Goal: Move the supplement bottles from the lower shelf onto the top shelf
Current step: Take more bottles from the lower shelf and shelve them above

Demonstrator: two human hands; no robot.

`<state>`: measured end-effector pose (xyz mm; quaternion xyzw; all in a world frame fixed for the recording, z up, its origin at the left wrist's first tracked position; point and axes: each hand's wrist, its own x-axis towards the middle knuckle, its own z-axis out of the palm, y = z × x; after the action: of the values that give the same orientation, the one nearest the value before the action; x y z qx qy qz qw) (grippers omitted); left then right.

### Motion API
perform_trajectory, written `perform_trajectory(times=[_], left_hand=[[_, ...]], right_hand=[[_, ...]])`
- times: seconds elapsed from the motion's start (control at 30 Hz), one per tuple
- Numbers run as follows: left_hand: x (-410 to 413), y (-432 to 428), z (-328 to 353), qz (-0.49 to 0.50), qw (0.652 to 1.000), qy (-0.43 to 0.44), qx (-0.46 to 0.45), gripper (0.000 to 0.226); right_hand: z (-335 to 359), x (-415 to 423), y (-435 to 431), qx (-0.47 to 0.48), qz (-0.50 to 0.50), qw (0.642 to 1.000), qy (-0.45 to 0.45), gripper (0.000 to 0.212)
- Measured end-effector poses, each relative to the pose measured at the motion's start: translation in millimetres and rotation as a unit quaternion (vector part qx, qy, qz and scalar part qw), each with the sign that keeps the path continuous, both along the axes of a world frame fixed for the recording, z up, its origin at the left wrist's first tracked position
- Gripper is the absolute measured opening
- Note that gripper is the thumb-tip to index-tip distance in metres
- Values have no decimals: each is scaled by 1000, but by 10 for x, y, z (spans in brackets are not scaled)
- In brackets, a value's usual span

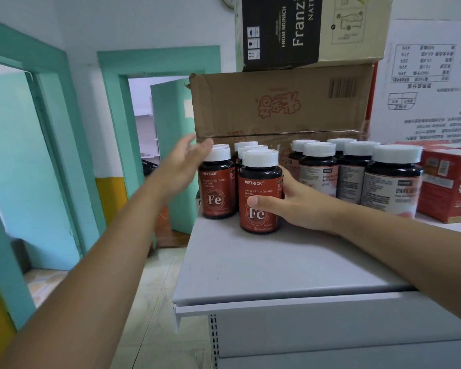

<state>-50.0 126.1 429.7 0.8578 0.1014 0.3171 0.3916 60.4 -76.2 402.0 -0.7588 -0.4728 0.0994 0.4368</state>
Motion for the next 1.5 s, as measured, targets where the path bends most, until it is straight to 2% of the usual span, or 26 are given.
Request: perform_trajectory(times=[0.1,0.17,0.3,0.37,0.6,0.83,1.1,1.23,1.5], left_hand=[[66,-57,470,10,995,-9,102,57],[208,-97,681,6,986,48,160,52],[605,-108,844,2,946,196,260,51],[755,-92,833,-4,940,228,253,46],[935,-44,802,-25,939,244,242,32],[1009,-118,798,-31,923,287,255,27],[1011,-122,801,-35,931,254,260,28],[988,-123,805,-36,935,236,261,28],[927,-135,816,-44,936,237,255,27]], right_hand=[[-4,21,2,0,7,1000,5,92],[-13,33,4,1,8,1000,5,93],[-12,39,5,10,7,1000,11,89],[-12,47,4,10,8,1000,12,92],[-22,68,21,20,23,999,29,103],[-27,90,20,15,23,999,33,95],[-25,94,17,16,21,999,26,97],[-21,83,17,13,18,1000,13,106],[5,47,-12,0,17,1000,9,108]])
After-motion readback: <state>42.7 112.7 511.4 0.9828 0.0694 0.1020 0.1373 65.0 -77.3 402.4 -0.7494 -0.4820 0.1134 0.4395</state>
